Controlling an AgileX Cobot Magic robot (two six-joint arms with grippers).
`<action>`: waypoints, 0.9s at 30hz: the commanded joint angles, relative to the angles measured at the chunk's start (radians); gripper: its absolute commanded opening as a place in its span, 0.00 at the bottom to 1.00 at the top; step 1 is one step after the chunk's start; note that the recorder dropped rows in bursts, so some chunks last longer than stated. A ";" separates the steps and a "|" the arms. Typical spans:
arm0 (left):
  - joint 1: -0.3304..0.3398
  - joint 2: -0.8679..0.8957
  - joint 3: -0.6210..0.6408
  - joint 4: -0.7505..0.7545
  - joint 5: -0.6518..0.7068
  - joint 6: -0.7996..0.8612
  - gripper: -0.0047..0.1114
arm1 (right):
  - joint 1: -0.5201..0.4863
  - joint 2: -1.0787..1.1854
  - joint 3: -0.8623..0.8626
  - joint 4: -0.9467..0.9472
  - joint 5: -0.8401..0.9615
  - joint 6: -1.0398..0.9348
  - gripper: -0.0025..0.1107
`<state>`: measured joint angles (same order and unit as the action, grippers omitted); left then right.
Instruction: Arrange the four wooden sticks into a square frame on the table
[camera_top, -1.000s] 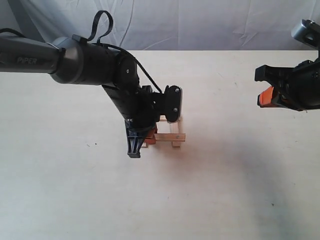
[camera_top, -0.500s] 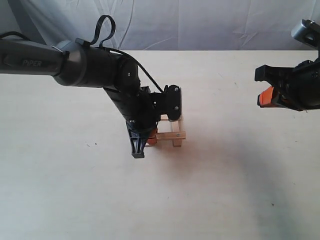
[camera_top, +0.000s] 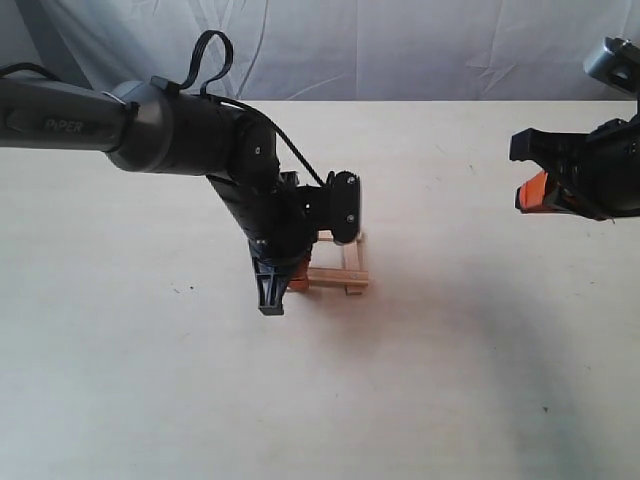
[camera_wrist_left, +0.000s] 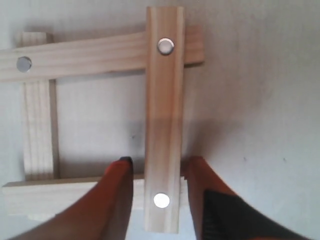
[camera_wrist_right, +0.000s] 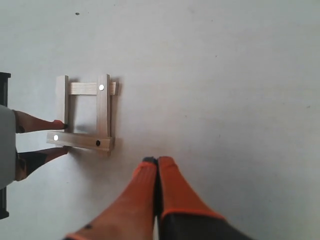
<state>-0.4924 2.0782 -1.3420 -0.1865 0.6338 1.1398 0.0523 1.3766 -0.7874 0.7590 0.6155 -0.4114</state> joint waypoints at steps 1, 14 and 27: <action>-0.007 -0.021 -0.007 0.003 0.019 -0.009 0.36 | -0.004 -0.006 0.008 0.005 -0.013 -0.007 0.02; 0.033 -0.172 -0.007 0.004 0.127 -0.494 0.05 | -0.004 -0.006 0.008 -0.035 -0.025 -0.060 0.02; 0.308 -0.401 0.005 0.094 0.331 -0.961 0.04 | -0.004 -0.095 0.008 -0.348 -0.037 -0.006 0.02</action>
<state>-0.2352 1.7343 -1.3420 -0.1538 0.9271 0.2987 0.0523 1.3211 -0.7812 0.5086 0.5941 -0.4824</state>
